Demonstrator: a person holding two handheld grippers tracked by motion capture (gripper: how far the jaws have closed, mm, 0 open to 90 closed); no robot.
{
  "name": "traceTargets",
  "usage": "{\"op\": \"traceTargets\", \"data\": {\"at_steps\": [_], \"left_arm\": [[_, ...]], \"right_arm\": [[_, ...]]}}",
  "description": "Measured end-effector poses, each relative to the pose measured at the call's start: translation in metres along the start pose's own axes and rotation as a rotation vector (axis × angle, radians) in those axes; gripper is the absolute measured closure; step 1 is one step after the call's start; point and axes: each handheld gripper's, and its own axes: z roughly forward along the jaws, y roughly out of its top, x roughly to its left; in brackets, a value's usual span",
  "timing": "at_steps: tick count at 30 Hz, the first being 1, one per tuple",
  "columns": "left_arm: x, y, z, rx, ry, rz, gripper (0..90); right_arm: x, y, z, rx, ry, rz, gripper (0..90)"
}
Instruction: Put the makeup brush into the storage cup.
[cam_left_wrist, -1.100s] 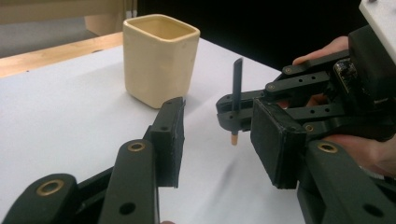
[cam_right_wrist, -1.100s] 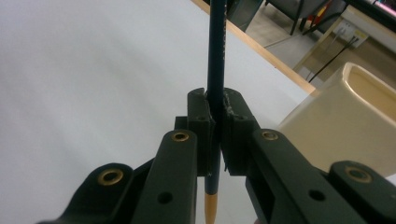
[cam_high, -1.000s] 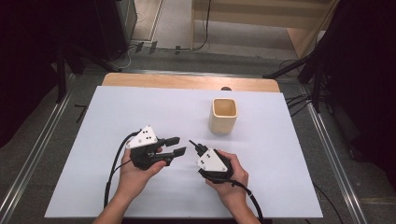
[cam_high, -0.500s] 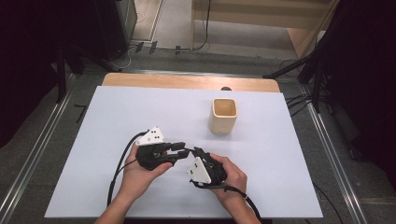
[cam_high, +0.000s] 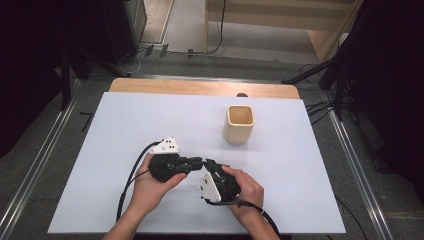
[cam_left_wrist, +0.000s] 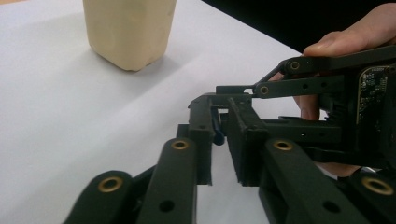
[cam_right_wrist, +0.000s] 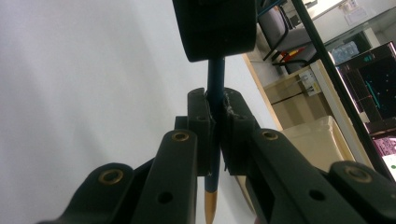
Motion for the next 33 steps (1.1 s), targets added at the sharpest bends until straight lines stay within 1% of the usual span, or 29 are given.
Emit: {"op": "traceTargets", "data": {"at_steps": [2,6,7,8,9,10,11,12,14,15,16,17,18,19,21,22,23,24,25,26,27,28,29,30,31,32,33], "left_arm": [[0.000,0.000,0.000,-0.002,-0.005,0.000,85.2],[-0.001,0.000,0.000,-0.008,0.001,0.018,86.2],[-0.001,0.000,0.000,-0.010,0.001,0.023,86.2],[-0.001,-0.001,-0.001,-0.019,0.007,0.024,86.3],[-0.001,-0.001,-0.001,-0.029,0.015,0.026,86.3],[-0.001,-0.001,-0.002,-0.039,0.017,0.025,86.3],[0.000,-0.001,-0.004,-0.056,0.025,0.019,86.3],[0.000,-0.001,-0.004,-0.056,0.025,0.019,86.4],[0.003,-0.003,-0.008,-0.088,0.039,0.008,86.4],[0.004,-0.003,-0.009,-0.094,0.046,0.008,86.4],[0.005,-0.003,-0.010,-0.101,0.050,0.009,86.4],[0.005,-0.003,-0.010,-0.101,0.050,0.009,86.4],[0.005,-0.004,-0.012,-0.113,0.055,0.003,86.4],[0.006,-0.004,-0.012,-0.122,0.057,0.002,86.4],[0.007,-0.004,-0.014,-0.135,0.065,0.004,86.4],[0.007,-0.005,-0.015,-0.152,0.074,0.003,86.4],[0.007,-0.005,-0.015,-0.152,0.074,0.003,86.4],[0.008,-0.006,-0.016,-0.160,0.080,0.003,86.4],[0.008,-0.007,-0.017,-0.173,0.086,0.001,86.4],[0.008,-0.008,-0.018,-0.185,0.089,-0.005,86.4],[0.008,-0.008,-0.018,-0.193,0.092,-0.007,86.4],[0.008,-0.009,-0.019,-0.209,0.096,-0.013,86.4],[0.009,-0.010,-0.019,-0.222,0.098,-0.014,86.4],[0.008,-0.011,-0.019,-0.236,0.107,-0.014,86.4],[0.008,-0.011,-0.019,-0.236,0.107,-0.014,86.4],[0.007,-0.013,-0.018,-0.248,0.110,-0.008,86.4],[0.007,-0.013,-0.018,-0.248,0.110,-0.008,86.4]], "right_arm": [[0.000,0.000,0.000,0.003,0.002,0.001,85.1],[-0.001,-0.001,0.001,-0.003,0.006,0.010,84.7],[-0.001,-0.001,0.001,-0.005,0.006,0.025,84.2],[-0.002,-0.001,0.001,-0.007,0.009,0.026,80.8],[-0.004,-0.001,0.000,-0.023,0.035,0.082,71.3],[-0.005,-0.002,0.000,-0.034,0.059,0.127,66.1],[-0.007,-0.002,-0.002,-0.052,0.100,0.206,57.0],[-0.008,-0.002,-0.004,-0.053,0.107,0.235,53.2],[-0.011,-0.002,-0.006,-0.064,0.128,0.320,44.4],[-0.012,-0.003,-0.007,-0.063,0.114,0.350,39.2],[-0.012,-0.003,-0.008,-0.064,0.104,0.381,36.1],[-0.012,-0.003,-0.008,-0.064,0.104,0.381,36.1],[-0.013,-0.003,-0.010,-0.069,0.100,0.395,31.9],[-0.013,-0.003,-0.011,-0.072,0.087,0.420,25.0],[-0.014,-0.003,-0.014,-0.083,0.076,0.461,15.9],[-0.017,-0.004,-0.016,-0.090,0.094,0.533,14.2],[-0.019,-0.005,-0.016,-0.097,0.125,0.572,12.7],[-0.019,-0.005,-0.016,-0.097,0.125,0.572,12.7],[-0.021,-0.007,-0.016,-0.097,0.148,0.608,9.2],[-0.023,-0.009,-0.017,-0.086,0.159,0.687,3.7],[-0.023,-0.009,-0.017,-0.086,0.159,0.687,3.7],[-0.024,-0.010,-0.017,-0.086,0.159,0.705,2.8],[-0.025,-0.012,-0.018,-0.086,0.156,0.743,2.5],[-0.026,-0.015,-0.021,-0.091,0.120,0.814,4.5],[-0.026,-0.015,-0.021,-0.091,0.120,0.814,4.5],[-0.026,-0.018,-0.024,-0.103,0.090,0.884,7.8],[-0.026,-0.019,-0.025,-0.104,0.083,0.917,9.2]]}}
